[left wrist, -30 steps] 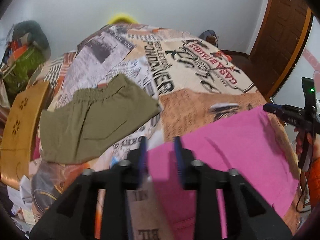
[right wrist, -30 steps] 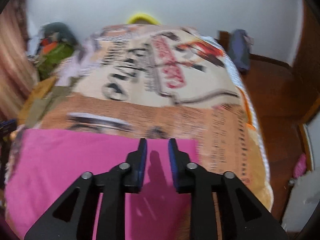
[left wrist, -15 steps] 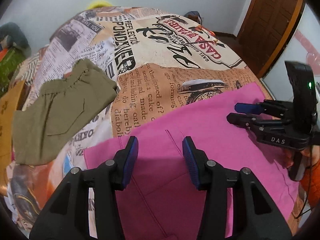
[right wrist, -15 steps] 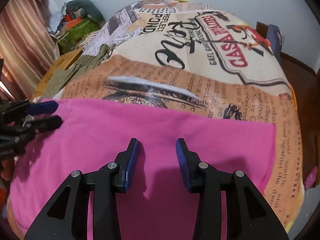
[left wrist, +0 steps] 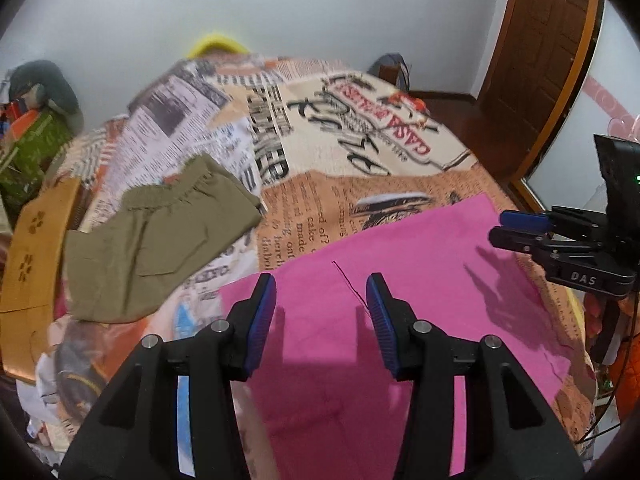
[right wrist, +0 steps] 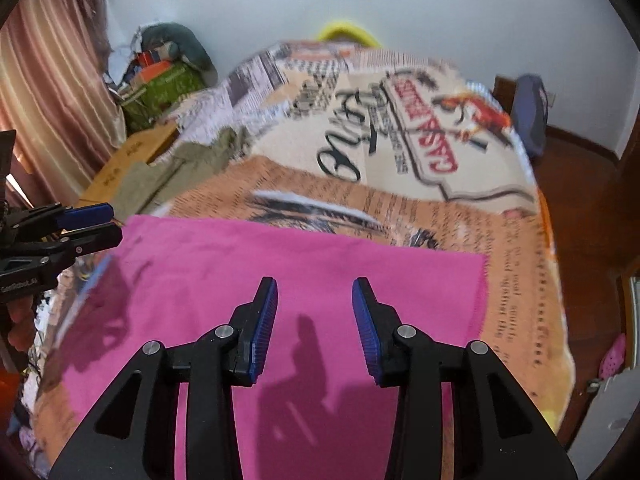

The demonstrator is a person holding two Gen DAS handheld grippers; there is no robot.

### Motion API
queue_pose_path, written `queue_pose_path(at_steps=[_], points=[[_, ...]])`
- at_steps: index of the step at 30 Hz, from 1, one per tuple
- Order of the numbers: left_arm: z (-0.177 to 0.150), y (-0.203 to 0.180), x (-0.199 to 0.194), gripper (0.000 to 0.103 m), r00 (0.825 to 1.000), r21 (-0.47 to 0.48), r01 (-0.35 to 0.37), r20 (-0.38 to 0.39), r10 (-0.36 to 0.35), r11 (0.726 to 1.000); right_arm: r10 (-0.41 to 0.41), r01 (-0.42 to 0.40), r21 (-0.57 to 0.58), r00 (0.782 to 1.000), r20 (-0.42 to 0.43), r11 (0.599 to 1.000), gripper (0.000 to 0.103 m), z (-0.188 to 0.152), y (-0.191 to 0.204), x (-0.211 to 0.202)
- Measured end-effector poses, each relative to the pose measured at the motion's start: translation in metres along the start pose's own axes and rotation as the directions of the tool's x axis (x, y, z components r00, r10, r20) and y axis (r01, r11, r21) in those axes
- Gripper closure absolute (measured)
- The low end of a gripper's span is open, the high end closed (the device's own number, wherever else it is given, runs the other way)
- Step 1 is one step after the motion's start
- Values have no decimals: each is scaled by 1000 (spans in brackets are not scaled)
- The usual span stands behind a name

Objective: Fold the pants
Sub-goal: 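Withdraw both open grippers from the folded pink trousers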

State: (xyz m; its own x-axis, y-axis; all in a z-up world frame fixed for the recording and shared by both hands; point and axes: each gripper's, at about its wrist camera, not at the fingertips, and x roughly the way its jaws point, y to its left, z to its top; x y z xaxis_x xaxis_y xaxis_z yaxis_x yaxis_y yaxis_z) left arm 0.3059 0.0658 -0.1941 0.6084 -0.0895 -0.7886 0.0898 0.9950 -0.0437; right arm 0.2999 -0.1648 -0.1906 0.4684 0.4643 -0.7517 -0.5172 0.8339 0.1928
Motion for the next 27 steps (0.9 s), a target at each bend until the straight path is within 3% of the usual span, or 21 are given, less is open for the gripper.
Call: queue_pose_path(at_steps=[10,15,21,27], points=[[-19,-1,-96,53,991,-38,-18,129,23,999,-11,21,-56,985,170,998,60,-12,37,-89],[-40,-7,-127,40,986,-47,-9,167,17,999,-19,32,-63,979,204,997,60,-31,52,-110],[-75,-13,-130,35,990,-66,24,139,-14,998,-27,46,-84,978,207,995,53,-55,70,-111],[-115,-15,-104,35,996,-126,83,37,-79,989,-24,43,-106,985,172,993,53,-75,84,-91]])
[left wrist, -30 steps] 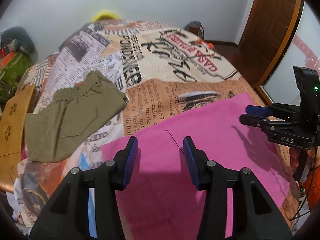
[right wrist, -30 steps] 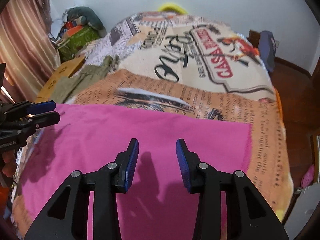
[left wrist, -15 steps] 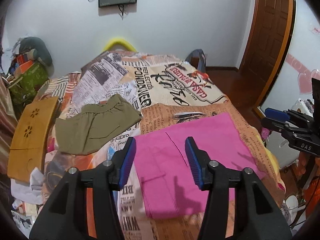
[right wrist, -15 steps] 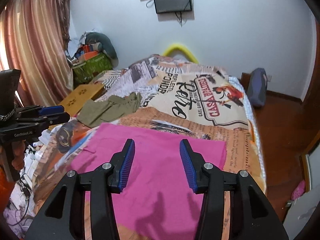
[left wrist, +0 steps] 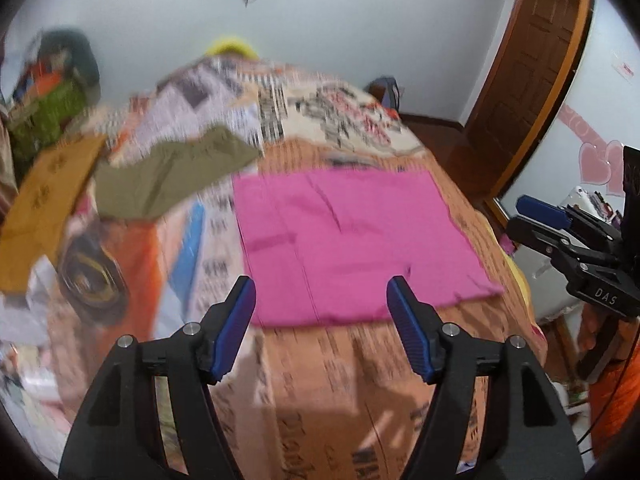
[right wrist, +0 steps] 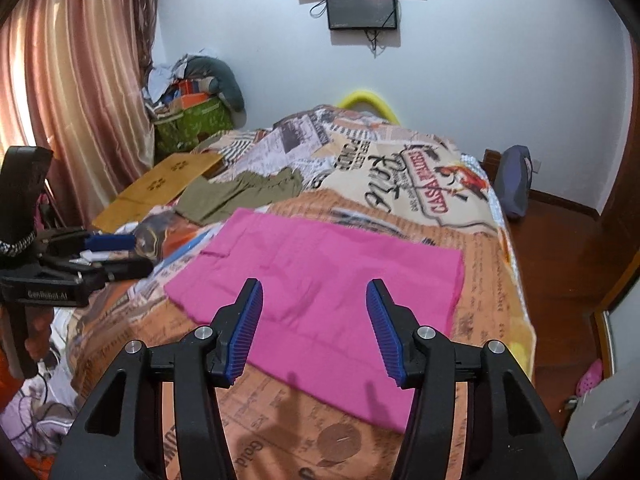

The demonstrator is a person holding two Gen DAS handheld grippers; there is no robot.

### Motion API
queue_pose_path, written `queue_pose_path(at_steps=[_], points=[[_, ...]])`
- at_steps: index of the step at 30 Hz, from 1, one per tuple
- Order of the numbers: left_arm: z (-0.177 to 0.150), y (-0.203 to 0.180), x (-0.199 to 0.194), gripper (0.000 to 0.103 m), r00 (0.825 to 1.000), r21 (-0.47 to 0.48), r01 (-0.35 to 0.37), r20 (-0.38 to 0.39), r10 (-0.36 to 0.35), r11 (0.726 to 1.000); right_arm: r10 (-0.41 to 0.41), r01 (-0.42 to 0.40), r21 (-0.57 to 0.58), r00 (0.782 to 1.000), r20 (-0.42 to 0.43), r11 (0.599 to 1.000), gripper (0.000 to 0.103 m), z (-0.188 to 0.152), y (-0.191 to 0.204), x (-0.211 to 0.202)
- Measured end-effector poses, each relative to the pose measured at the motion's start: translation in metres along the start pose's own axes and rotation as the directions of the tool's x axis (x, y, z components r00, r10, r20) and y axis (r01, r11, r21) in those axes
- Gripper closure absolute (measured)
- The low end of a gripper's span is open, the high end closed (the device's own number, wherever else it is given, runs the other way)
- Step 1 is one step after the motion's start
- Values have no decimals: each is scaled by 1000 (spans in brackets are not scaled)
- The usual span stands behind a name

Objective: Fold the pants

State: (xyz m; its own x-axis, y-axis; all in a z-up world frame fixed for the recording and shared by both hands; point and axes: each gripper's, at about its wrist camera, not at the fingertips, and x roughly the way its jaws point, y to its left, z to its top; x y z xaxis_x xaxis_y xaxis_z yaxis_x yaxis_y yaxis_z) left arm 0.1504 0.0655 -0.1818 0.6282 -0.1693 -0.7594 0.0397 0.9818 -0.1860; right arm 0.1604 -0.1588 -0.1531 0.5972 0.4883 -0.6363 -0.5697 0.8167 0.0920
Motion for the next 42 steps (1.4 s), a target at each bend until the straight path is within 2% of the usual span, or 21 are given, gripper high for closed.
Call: queue_pose_path(at_steps=[6,8,10,12,16,19,25,31,34,36,37,39,42], points=[[-27,8,26,35,992,-104,68,-98,-79,992,35,-33,38,998,-53,999,53,-20,7,27],[-31,11,33,35,986,-151,99,-115,-117,984,27,-25,37,997,-67,999,53,-25,9,34],[-36,16,43,35,973,-231,154,-133,-188,961,20,-17,36,997,-80,999,53,-29,8,42],[-38,19,45,35,974,-277,156,-117,-194,948,14,-11,40,996,-91,999,53,-32,7,48],[-39,20,47,34,975,-310,161,-97,-200,937,22,-15,58,992,-123,998,53,-38,1,60],[-35,24,56,32,971,-354,174,-91,-219,919,65,-52,70,978,-196,996,53,-47,-2,75],[-25,36,71,21,964,-460,199,-68,-258,865,105,-87,98,975,-195,991,53,-51,-8,73],[-7,37,84,21,972,-512,143,-87,-216,847,119,-99,107,974,-193,989,53,-53,-7,73],[1,42,86,42,981,-535,86,-101,-165,840,125,-104,114,974,-191,988,53,-53,-7,72],[3,47,88,68,983,-542,63,-109,-144,838,130,-109,120,973,-189,987,53,-53,-8,72],[4,50,89,74,984,-548,54,-115,-139,835,133,-111,122,973,-189,986,53,-53,-8,72],[4,56,91,81,982,-562,68,-110,-155,824,137,-114,126,972,-190,985,53,-53,-9,72],[3,55,87,83,984,-554,67,-102,-147,830,137,-115,122,971,-197,986,53,-52,-9,72]])
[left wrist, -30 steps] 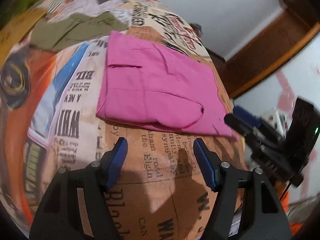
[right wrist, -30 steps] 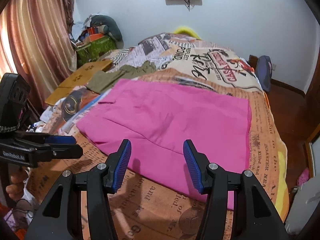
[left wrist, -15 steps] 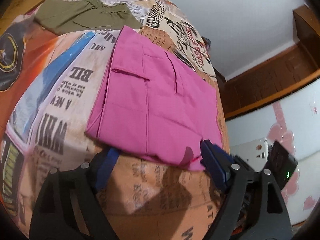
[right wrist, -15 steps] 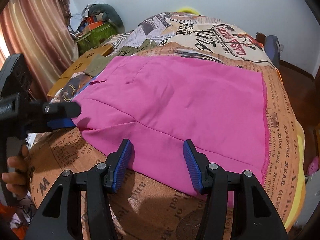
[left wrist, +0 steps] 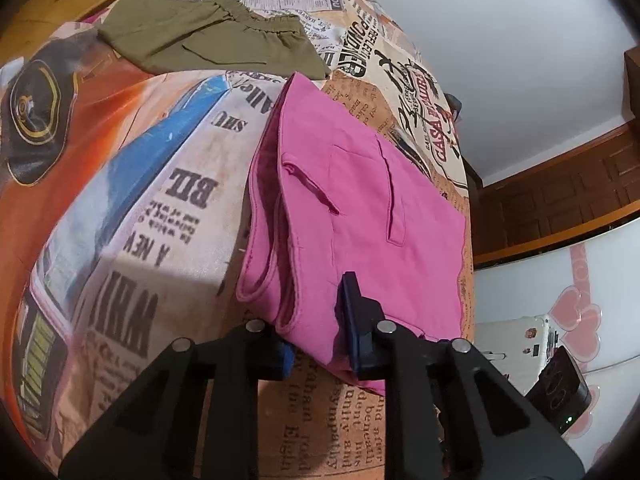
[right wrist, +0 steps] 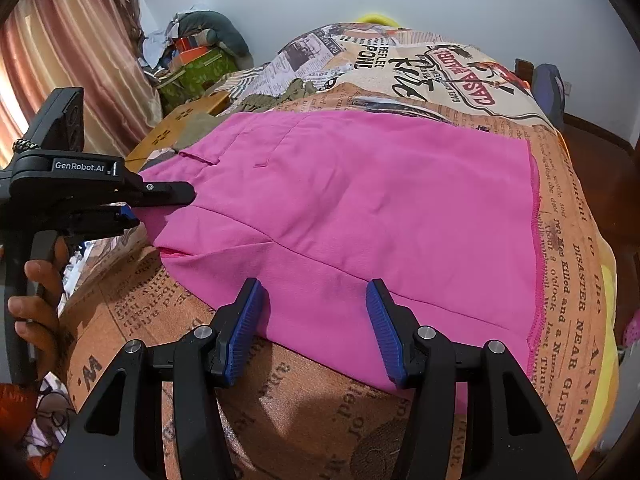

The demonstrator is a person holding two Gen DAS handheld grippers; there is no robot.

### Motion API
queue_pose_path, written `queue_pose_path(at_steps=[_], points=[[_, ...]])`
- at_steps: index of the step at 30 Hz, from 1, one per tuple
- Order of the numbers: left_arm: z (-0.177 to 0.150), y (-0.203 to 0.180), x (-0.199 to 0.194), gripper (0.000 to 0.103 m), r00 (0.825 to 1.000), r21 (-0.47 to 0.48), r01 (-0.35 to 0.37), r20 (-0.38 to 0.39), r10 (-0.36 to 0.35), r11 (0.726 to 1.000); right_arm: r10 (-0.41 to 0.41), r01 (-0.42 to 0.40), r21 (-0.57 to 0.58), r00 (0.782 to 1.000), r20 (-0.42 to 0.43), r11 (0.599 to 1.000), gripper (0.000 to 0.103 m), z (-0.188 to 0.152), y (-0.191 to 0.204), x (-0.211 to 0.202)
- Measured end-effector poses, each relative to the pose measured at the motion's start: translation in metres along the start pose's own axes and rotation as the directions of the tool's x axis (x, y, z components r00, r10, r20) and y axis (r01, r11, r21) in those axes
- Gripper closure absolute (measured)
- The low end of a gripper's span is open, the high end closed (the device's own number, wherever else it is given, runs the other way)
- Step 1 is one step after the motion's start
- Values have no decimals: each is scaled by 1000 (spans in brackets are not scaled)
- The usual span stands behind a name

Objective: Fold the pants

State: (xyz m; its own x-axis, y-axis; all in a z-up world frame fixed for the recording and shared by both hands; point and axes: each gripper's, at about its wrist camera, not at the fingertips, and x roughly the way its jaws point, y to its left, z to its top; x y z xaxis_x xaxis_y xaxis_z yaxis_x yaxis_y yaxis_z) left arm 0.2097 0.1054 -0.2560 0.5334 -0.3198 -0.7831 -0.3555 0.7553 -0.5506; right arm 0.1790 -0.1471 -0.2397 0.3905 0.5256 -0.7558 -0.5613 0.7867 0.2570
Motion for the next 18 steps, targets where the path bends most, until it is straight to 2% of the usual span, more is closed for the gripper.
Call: queue_pose_path(at_steps=[5,8,13,16,18], points=[[-15,-11,-18,85,996,101,-63,77,56,993,5,-5,-11,1000,-11,1000,53,-2,3,-2],[-27,-15,-31,85,986,173,-126,131,104,977,12,-13,-20,1000,-12,1000,52,-5,7,-4],[-47,-22,-51,85,956,286,-247,227,185,926,23,-25,-62,999,-44,998,52,2,19,-6],[-51,-29,-64,85,932,336,-306,298,208,890,0,-1,-103,1000,-15,995,52,16,27,-8],[-50,-34,-72,85,922,357,-320,331,202,878,-11,12,-112,1000,17,994,52,29,31,-6]])
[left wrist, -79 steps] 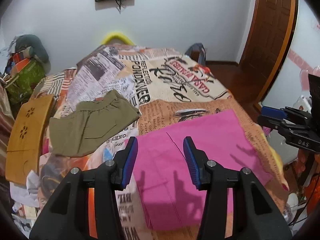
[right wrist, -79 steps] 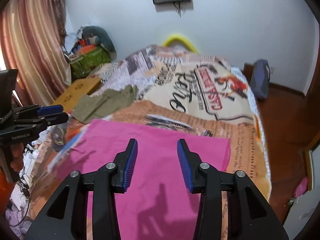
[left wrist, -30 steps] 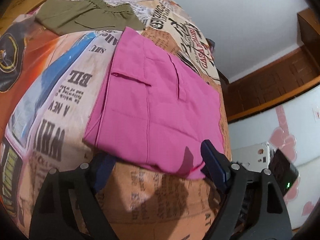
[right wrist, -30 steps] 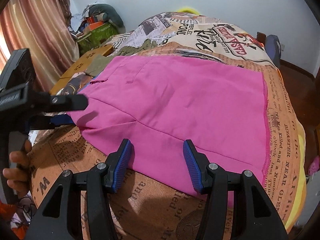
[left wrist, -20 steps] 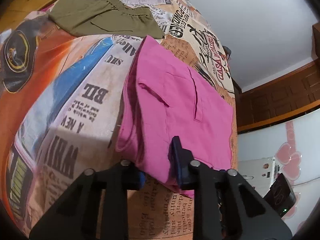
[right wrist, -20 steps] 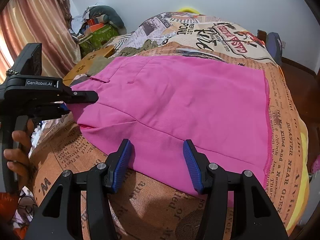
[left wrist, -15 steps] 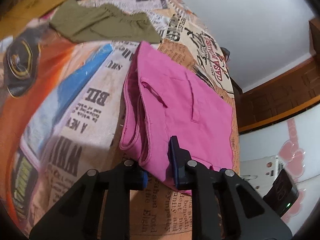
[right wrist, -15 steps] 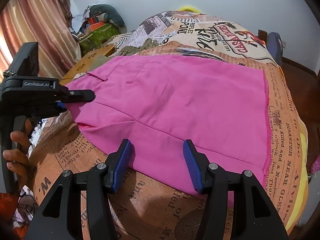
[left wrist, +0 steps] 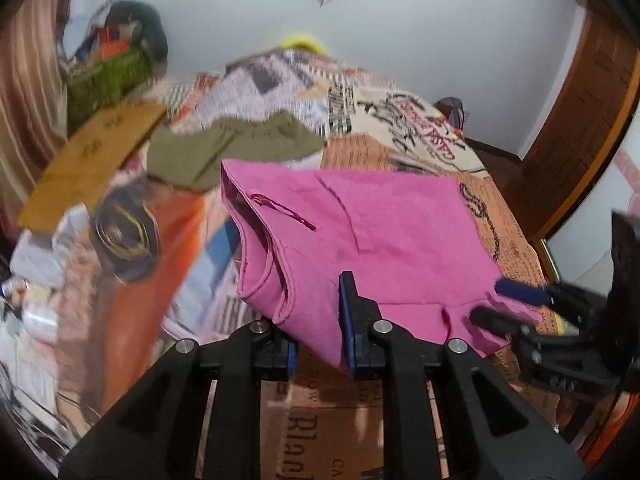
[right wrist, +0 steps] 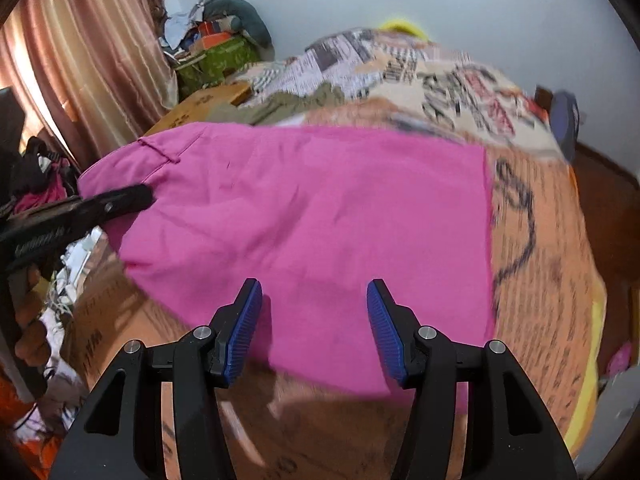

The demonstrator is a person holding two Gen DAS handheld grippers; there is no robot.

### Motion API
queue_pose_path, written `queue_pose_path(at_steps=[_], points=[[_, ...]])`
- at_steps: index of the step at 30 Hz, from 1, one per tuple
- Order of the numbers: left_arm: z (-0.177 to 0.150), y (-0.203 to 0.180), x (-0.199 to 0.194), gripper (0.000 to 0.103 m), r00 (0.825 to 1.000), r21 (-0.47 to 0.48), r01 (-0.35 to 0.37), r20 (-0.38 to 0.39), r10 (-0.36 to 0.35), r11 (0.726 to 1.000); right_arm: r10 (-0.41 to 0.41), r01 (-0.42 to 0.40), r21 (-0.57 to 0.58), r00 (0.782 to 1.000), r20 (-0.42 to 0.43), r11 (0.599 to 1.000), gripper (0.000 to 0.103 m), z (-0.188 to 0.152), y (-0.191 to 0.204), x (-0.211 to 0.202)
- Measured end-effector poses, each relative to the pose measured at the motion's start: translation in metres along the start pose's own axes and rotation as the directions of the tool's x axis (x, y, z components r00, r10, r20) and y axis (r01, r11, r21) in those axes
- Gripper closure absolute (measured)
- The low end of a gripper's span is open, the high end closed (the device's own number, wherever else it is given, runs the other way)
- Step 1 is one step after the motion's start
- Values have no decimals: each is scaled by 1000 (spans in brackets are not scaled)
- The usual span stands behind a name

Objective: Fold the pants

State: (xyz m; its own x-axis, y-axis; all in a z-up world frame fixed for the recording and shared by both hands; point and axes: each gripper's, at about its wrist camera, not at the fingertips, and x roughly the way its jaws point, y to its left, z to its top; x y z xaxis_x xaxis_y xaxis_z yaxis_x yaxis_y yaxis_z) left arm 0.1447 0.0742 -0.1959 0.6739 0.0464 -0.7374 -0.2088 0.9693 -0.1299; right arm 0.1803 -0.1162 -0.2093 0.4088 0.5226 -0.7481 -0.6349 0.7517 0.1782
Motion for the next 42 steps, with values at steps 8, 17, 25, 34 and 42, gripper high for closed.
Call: queue_pose_path(at_steps=[8,17,25,34,42], points=[[10,-11,-20,85,997,69,-10,80,5,998,31,-31,-5,998,-53,1000,52,21,15,44],[17,-42,-30,87,991,175,35,122,-57,984,130,-133,-20,984,-123,991,49,16,22,53],[26,-62,-32,87,992,274,-3,125,-33,962,80,-80,78,997,13,994,50,-2,-7,4],[32,-90,-39,87,990,312,22,127,-64,950,51,-50,157,999,1,986,50,-43,-33,1],[27,-132,-36,87,989,406,51,110,-104,912,83,-90,202,996,39,975,49,-48,-38,-3]])
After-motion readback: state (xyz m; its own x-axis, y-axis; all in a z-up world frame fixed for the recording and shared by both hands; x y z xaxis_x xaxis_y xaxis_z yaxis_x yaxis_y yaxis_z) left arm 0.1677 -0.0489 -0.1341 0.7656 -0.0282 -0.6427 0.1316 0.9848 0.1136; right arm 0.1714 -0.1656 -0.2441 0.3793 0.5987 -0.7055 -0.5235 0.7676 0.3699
